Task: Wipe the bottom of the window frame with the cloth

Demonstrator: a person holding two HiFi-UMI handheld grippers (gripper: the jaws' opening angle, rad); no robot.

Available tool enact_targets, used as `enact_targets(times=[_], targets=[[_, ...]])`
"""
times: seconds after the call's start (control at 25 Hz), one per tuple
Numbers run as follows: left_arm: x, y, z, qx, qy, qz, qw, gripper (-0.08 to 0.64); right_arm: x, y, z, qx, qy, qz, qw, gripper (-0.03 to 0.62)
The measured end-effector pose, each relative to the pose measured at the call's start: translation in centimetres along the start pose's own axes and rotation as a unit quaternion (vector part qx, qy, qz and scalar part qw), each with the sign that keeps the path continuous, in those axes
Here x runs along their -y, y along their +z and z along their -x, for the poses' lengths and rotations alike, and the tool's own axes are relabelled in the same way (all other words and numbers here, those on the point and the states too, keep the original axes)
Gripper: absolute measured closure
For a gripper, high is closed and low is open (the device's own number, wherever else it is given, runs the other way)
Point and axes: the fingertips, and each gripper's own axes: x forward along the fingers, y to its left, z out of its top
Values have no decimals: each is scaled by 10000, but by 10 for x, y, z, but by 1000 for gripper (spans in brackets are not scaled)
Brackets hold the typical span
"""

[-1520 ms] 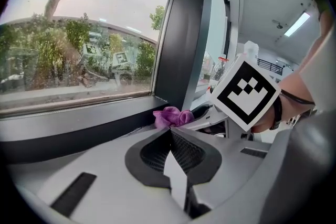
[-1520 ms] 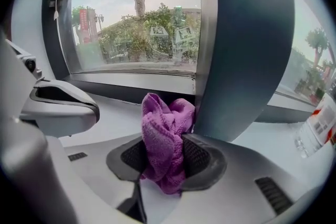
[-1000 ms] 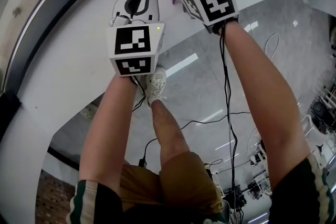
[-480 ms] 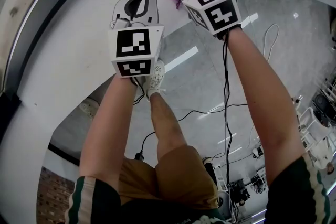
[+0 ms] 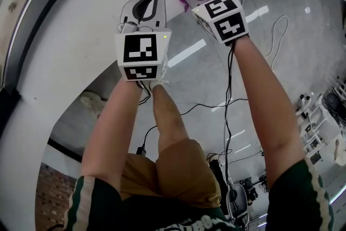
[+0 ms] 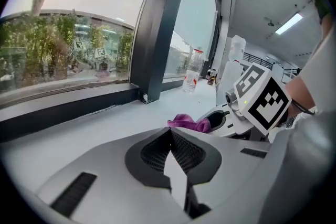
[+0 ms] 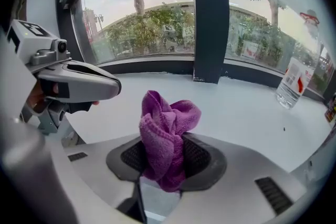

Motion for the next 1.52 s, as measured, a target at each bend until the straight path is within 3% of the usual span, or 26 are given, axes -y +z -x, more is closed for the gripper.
enact_targets(times=[0.48,0.92,1.52], targets=[[21,-9,24,-19,-140,-23,9999,551,-15,-36,23,-46,-5,-73,10000,430],[-5,-28,52,-41,57,84,9999,551,-20,-34,18,-25,-276,-29,9996,428],[-30,-44,99,64,148,220,9996,551,-68,-36,9,-51,-454,-137,9989,423]])
